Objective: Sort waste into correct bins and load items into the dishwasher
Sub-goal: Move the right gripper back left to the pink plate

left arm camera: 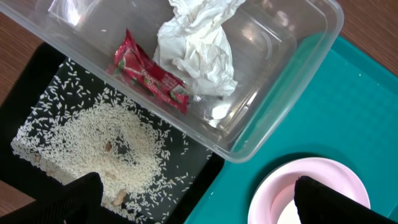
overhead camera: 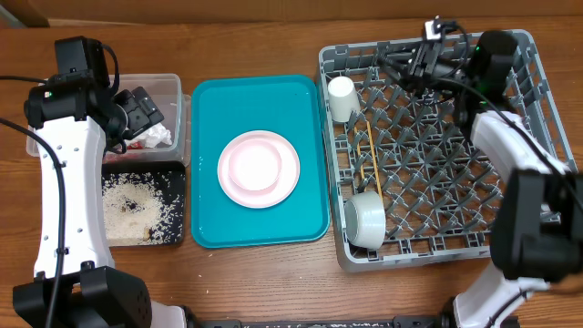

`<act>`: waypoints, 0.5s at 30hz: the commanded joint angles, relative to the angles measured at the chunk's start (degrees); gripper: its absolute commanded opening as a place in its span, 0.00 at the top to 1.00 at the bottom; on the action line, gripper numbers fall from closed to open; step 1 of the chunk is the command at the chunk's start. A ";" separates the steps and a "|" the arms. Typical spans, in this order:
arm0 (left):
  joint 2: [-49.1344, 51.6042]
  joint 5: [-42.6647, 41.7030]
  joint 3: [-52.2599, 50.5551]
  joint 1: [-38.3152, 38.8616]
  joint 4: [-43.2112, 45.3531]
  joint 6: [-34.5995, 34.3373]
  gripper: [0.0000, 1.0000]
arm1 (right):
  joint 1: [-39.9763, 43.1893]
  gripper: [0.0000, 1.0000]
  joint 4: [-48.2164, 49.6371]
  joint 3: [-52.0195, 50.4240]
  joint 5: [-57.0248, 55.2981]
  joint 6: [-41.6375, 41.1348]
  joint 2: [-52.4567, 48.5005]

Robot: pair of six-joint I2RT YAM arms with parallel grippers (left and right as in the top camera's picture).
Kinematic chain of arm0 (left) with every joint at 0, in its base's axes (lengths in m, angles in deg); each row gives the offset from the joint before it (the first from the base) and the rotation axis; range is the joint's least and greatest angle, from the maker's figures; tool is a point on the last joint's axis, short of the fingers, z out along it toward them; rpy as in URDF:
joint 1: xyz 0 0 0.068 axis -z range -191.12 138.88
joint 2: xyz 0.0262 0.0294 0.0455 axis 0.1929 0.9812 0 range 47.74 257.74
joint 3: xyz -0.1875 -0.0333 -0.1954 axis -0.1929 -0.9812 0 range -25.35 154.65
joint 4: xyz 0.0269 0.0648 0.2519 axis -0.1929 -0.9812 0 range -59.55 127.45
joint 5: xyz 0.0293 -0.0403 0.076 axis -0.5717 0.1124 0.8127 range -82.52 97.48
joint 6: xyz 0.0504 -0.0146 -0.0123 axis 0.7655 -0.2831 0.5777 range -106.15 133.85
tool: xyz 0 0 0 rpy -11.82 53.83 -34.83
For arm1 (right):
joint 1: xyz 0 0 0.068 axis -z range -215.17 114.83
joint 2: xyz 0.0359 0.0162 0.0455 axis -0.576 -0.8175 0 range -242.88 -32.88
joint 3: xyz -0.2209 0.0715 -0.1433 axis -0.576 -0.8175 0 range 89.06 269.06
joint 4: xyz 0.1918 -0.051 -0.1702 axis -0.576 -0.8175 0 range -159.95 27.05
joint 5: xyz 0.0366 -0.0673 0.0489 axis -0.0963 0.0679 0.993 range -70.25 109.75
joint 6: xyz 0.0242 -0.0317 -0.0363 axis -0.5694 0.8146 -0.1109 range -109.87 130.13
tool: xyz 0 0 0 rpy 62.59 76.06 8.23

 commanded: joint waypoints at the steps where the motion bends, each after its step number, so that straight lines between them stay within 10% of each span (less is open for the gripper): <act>1: 0.15 -0.28 1.29 0.11 0.00 -0.76 0.00 | -0.35 0.75 -10.32 -0.17 -12.68 5.53 7.98; 15: 0.15 -0.28 1.29 0.11 0.00 -0.76 0.00 | -21.84 0.73 -44.28 -0.17 -51.89 28.26 25.64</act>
